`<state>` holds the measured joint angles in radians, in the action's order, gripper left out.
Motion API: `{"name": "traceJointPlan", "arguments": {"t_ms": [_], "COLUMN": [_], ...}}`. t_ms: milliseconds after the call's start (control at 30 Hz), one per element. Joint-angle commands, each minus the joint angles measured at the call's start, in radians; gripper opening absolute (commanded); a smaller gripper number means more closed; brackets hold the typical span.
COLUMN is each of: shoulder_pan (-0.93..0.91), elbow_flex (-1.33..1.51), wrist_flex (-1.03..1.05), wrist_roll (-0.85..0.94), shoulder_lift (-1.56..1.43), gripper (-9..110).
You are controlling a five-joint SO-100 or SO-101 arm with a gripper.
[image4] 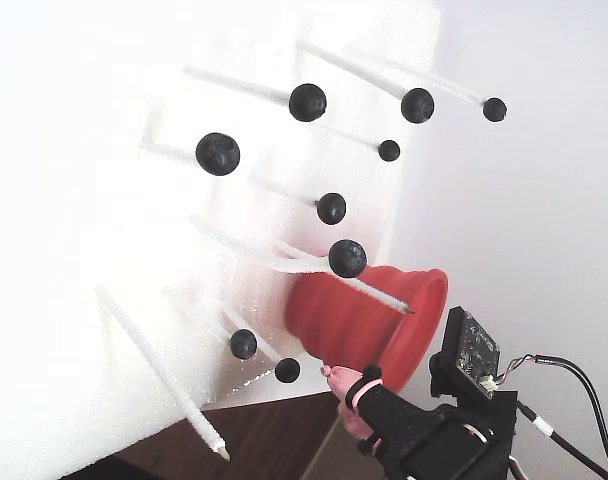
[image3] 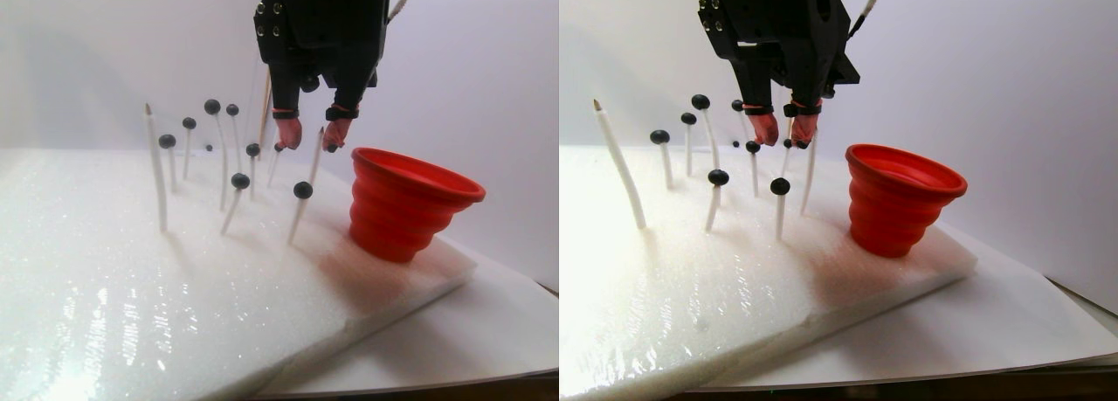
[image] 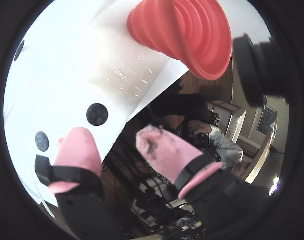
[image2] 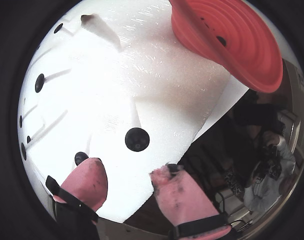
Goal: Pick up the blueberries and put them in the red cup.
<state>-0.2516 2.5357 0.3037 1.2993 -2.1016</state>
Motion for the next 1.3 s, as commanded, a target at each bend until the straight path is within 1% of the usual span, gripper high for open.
{"name": "traceJointPlan", "arguments": {"t_ms": [0,667,1267], "shoulder_pan": [0.002,-0.006,0.012], "elbow_flex": [-0.009,0.011,-0.021], "wrist_flex": [-0.025,-0.123,-0.213], "wrist_roll": [0.009,0.04,0.032], "shoulder_lift": [-0.002,0.107,0.213], "gripper": [17,17,17]}}
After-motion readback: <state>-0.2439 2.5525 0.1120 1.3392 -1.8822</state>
